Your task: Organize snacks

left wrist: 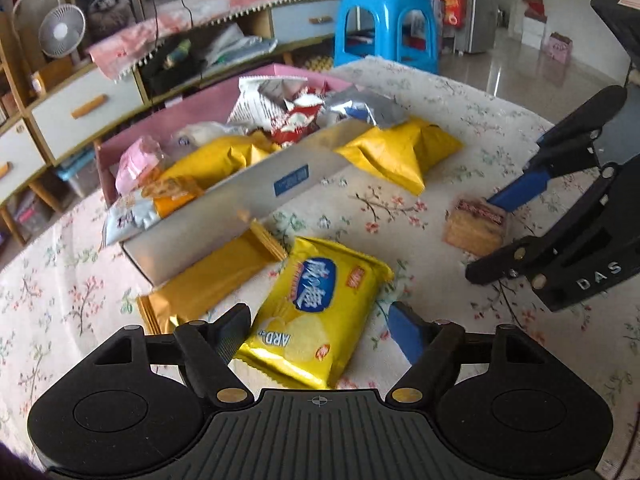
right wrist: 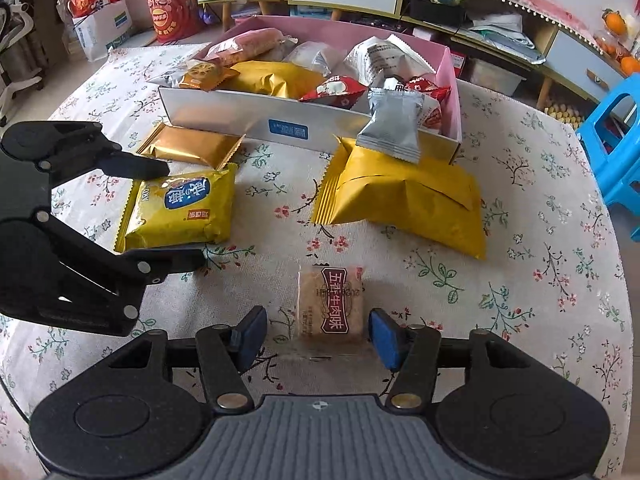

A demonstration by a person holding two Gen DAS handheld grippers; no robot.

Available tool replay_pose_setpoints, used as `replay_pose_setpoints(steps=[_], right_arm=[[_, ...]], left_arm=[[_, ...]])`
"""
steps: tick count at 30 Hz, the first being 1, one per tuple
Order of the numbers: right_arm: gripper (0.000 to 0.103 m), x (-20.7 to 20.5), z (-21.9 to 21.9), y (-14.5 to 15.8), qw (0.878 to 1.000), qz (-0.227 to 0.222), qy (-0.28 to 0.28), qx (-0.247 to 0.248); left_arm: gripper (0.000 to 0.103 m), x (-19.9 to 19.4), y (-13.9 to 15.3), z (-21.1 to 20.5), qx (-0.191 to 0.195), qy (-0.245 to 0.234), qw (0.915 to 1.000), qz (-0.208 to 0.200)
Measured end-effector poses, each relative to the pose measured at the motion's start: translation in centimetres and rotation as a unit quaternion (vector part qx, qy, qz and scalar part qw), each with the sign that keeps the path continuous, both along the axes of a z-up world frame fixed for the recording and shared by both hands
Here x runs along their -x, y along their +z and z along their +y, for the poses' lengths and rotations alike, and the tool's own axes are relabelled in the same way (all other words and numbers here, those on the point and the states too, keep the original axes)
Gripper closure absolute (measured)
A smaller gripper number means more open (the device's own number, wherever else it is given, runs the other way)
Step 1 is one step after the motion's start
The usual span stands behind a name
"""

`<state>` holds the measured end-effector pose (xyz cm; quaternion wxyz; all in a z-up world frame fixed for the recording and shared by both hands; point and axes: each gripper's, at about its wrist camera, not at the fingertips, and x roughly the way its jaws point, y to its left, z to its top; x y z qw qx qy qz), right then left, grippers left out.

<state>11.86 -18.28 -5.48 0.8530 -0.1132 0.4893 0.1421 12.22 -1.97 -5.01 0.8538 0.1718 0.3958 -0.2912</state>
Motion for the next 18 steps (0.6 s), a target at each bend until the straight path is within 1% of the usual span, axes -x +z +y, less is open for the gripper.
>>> replay_pose_setpoints(steps=[2,4,5,8,12,18], right_arm=[[0.062,0.2,0.1,0.0,1.0,-0.004,0.002,0.004],[0.07,0.1,0.2,0.1,1.0,-0.008,0.004,0.007],[0.071,0.2,0.1,0.2,1.0,-0.01,0.005,0.008],[0.077,0.1,0.3,0.2,1.0,-0.015,0.002,0.011],[0.077,-0.2,0.3,0.1,1.0,-0.016,-0.003,0.01],[0.076,-0.6,0.3,0.0,1.0,-0.012,-0.01,0.003]], left_arm=[[0.029,0.4,0.1,0.1,-0.003,-0.003,1.0,0.009],[0.029,0.8,0.2,0.2,-0.002,-0.009,0.9998,0.015],[0.029,1.0,0.2,0.2,0.001,-0.011,0.9998,0.019],[0.029,1.5,0.4,0.2,0.008,-0.015,0.9995,0.026],[0.026,1.7,0.5,0.3,0.015,-0.002,0.9998,0.016],[0.026,0.5,0.2,1.0,0.057,0.051,0.9968,0.025]])
